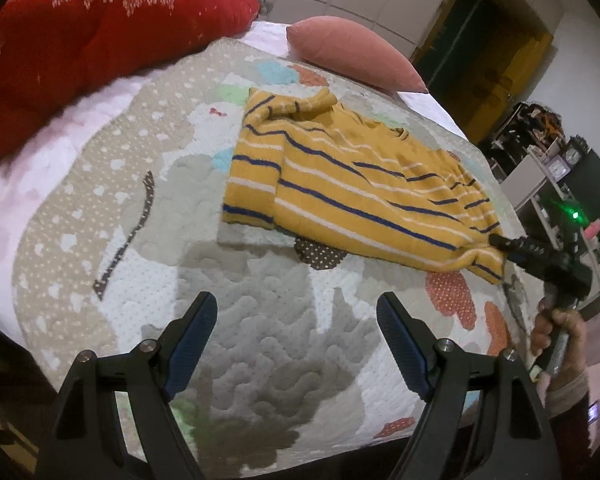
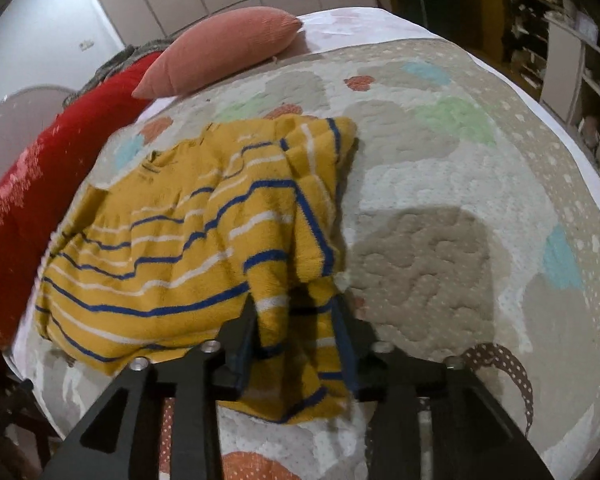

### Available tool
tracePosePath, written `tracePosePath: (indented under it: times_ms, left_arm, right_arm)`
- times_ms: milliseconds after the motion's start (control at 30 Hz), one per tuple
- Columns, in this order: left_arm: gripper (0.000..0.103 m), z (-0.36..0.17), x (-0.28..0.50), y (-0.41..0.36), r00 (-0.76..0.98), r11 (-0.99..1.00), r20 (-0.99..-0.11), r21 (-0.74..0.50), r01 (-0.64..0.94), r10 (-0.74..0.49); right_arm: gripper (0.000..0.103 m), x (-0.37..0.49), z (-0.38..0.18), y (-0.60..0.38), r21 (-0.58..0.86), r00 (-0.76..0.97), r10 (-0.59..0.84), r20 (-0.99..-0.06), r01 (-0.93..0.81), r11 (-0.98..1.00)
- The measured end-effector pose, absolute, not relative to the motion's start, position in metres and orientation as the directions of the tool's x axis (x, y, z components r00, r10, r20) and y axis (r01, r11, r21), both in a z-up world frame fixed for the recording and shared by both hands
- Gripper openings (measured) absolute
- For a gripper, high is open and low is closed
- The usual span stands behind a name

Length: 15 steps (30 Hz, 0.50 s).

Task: Fold small clothes
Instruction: 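Release the sweater and lift both grippers away from the folded bundle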

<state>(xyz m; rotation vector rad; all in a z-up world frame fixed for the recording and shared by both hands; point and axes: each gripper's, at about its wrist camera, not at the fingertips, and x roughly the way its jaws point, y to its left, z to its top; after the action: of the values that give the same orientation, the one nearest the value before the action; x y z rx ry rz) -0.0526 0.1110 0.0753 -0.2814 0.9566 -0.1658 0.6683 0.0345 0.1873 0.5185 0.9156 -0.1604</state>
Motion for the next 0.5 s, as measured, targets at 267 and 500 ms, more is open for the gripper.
tracePosePath:
  times_ms: [267, 500]
  left_arm:
    - [0.082, 0.075, -0.063, 0.104, 0.579, 0.964, -0.781, -0.265, 0.030, -0.233]
    - [0.082, 0.070, -0.065, 0.100, 0.570, 0.961, -0.786, -0.273, 0.031, -0.242]
  right_arm:
    - [0.055, 0.648, 0.190, 0.029, 0.408, 0.626, 0.104, -0.773, 0.365, 0.837]
    - [0.057, 0.638, 0.199, 0.028, 0.401, 0.646, 0.067, -0.761, 0.386, 0.831]
